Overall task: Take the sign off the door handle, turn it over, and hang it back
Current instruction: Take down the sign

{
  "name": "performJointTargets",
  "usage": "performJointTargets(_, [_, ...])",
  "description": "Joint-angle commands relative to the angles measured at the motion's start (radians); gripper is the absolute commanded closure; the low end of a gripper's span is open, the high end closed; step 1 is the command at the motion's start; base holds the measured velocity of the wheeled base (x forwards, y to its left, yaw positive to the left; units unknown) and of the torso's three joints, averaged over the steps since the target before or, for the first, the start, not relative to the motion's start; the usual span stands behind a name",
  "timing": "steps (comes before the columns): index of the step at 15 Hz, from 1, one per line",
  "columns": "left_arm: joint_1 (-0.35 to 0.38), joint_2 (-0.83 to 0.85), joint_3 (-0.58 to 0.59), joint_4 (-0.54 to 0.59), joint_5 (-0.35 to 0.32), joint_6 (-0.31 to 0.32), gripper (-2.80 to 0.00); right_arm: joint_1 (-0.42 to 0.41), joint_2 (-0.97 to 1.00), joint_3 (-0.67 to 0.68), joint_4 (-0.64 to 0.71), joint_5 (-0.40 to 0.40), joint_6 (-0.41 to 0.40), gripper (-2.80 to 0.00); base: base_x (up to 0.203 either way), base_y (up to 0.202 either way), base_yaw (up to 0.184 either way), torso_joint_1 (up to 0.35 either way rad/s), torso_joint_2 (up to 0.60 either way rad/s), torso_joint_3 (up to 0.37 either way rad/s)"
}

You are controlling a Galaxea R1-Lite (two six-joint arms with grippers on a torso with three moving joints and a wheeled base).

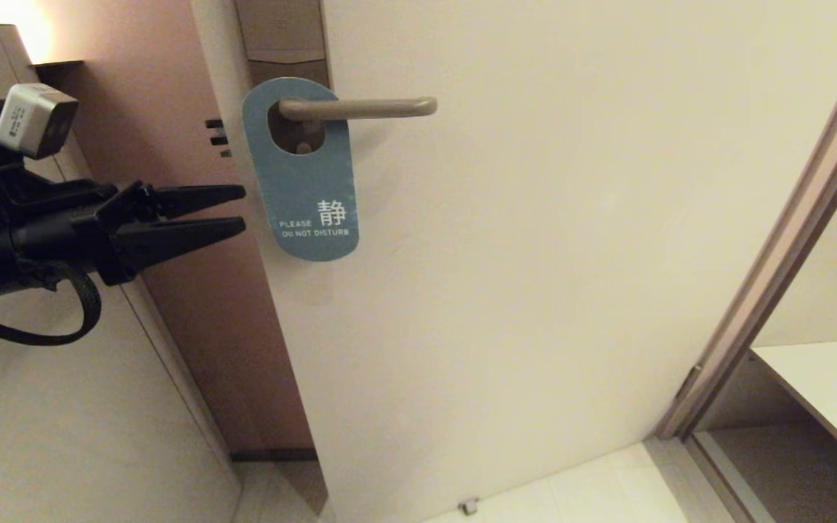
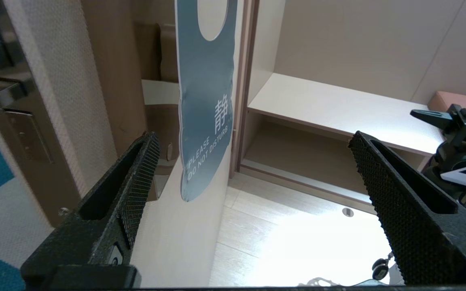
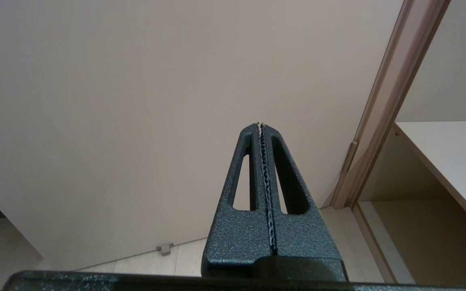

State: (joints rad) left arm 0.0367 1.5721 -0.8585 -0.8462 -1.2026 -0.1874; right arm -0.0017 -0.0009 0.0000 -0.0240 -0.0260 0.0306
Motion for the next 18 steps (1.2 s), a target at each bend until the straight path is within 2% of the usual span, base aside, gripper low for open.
performJointTargets(1, [-0.009,0.008,-0.005,-0.005,-0.006,-0.001,-2.8,0.0,0.001,0.0,-0.001,0.0,0.0,0.0,0.0,0.0,0.0,0.0,0.0,0.0])
performJointTargets(8, [-0.035,0.055,-0.057,-0.007,-0.005,-0.003,-2.8,0.0,0.001,0.0,-0.001,0.0,0.0,0.0,0.0,0.0,0.0,0.0,0.0,0.0])
performJointTargets(18, [-0.063,0.062,-0.063,-0.005,-0.005,-0.003,-2.8,0.0,0.001,0.0,-0.001,0.0,0.0,0.0,0.0,0.0,0.0,0.0,0.0,0.0])
